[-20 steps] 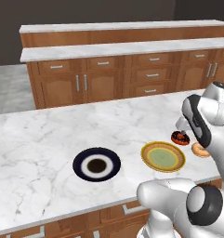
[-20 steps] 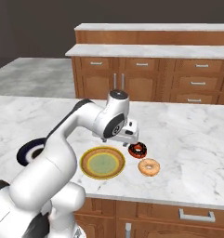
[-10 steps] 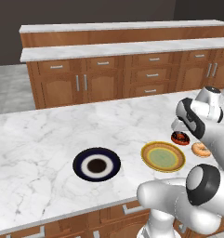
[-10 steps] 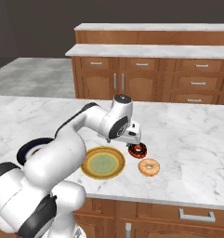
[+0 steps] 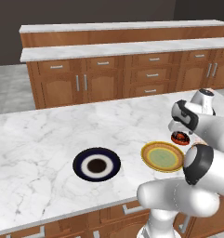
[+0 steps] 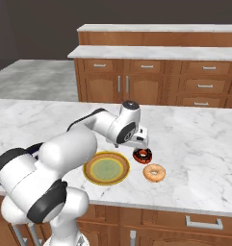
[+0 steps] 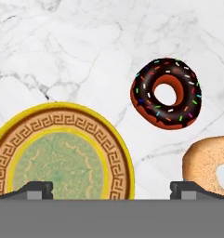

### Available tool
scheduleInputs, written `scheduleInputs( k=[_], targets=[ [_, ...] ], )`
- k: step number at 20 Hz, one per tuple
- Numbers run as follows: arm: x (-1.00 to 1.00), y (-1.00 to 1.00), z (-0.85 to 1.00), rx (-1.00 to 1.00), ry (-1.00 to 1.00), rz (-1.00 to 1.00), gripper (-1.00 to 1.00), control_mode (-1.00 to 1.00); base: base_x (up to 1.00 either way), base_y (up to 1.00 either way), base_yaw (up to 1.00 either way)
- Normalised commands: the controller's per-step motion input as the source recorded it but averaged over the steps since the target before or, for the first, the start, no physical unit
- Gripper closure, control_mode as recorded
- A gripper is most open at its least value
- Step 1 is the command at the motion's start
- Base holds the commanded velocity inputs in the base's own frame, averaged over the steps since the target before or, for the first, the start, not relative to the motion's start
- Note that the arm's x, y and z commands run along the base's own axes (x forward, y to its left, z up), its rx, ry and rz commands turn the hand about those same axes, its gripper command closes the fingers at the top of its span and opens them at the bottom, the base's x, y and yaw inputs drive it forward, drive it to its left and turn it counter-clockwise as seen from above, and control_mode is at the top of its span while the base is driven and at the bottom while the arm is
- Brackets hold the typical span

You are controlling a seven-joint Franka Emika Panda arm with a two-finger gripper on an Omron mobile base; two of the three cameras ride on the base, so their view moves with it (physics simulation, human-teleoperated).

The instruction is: Place the pastries on the plates.

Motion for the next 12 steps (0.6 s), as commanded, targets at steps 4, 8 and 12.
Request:
scheduleInputs(
  k=[4, 8, 12],
  targets=[
    [0.27, -0.21, -0.11, 0.00, 0.01, 0.00, -1.00, -1.00, 0.00, 0.00, 0.00],
    [0.29, -0.20, -0.12, 0.00, 0.01, 0.00, -1.00, -1.00, 0.00, 0.00, 0.00],
    [0.28, -0.10, -0.16, 0.00, 0.00, 0.00, -1.00, -1.00, 0.00, 0.00, 0.00]
  ],
)
